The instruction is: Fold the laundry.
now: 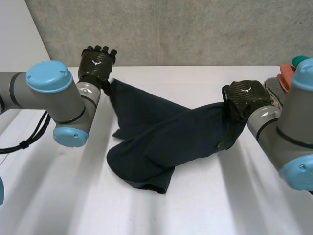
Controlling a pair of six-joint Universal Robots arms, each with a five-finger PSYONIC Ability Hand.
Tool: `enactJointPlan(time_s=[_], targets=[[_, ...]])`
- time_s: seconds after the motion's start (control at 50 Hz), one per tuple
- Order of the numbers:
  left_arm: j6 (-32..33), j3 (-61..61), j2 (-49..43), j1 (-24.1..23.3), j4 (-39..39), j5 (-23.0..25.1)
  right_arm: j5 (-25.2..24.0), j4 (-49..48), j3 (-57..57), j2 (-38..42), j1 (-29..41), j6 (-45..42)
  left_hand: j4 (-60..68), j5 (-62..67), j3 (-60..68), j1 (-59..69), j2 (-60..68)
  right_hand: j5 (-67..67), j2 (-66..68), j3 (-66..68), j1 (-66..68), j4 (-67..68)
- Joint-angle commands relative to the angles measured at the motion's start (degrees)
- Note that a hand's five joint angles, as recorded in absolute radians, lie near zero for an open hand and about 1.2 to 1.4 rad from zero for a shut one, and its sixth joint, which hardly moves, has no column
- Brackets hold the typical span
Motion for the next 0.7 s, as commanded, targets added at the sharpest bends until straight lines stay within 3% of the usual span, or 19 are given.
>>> enactJointPlan(time_s=[0.02,0.14,0.28,0.46,0.52,0.6,0.66,0.7], targets=[[-2.0,-14.1,11.6,-0.9,-3.3,-3.4,2.2,-4.8,1.5,2.9,1.1,0.4,-1.4,-2.1,-1.9,0.4,-1.6,13.8,12.4,12.3,18.7,11.8],[-5.0,-28.2,22.6,-0.8,-9.1,-3.5,2.3,-4.8,1.4,4.8,1.3,-0.6,10.1,9.3,9.5,11.8,9.8,13.8,12.4,12.3,18.7,11.8],[-13.5,-32.8,25.5,-1.0,-18.5,-2.6,2.2,-4.5,1.6,4.4,1.4,-1.4,12.1,11.4,11.6,13.8,11.9,13.8,12.4,12.3,18.7,11.8],[-20.9,-25.6,12.1,-0.6,-20.7,5.3,2.3,-4.3,2.8,4.0,2.6,-2.2,13.1,12.4,12.6,14.8,12.9,13.8,12.4,12.3,18.7,11.8],[-21.6,-23.1,8.3,-0.9,-21.2,5.7,2.5,-4.4,3.0,3.9,2.5,-2.9,18.5,17.8,18.0,20.2,18.3,13.8,12.4,12.3,18.7,11.8],[-22.4,-19.8,5.2,-1.0,-21.6,5.8,2.6,-4.5,3.0,3.8,2.3,-3.1,35.6,34.9,35.1,37.3,35.4,13.8,12.4,12.3,18.7,11.8],[-22.3,-18.5,5.2,-1.0,-21.4,5.4,2.7,-4.5,3.0,3.1,2.0,-3.2,66.0,65.3,65.5,67.8,65.8,13.8,12.4,12.3,18.7,11.8],[-21.9,-18.3,5.6,-1.1,-21.3,5.0,2.7,-4.3,3.0,1.4,1.8,-3.2,67.4,66.7,66.9,69.2,67.2,13.8,12.4,12.3,18.7,11.8]])
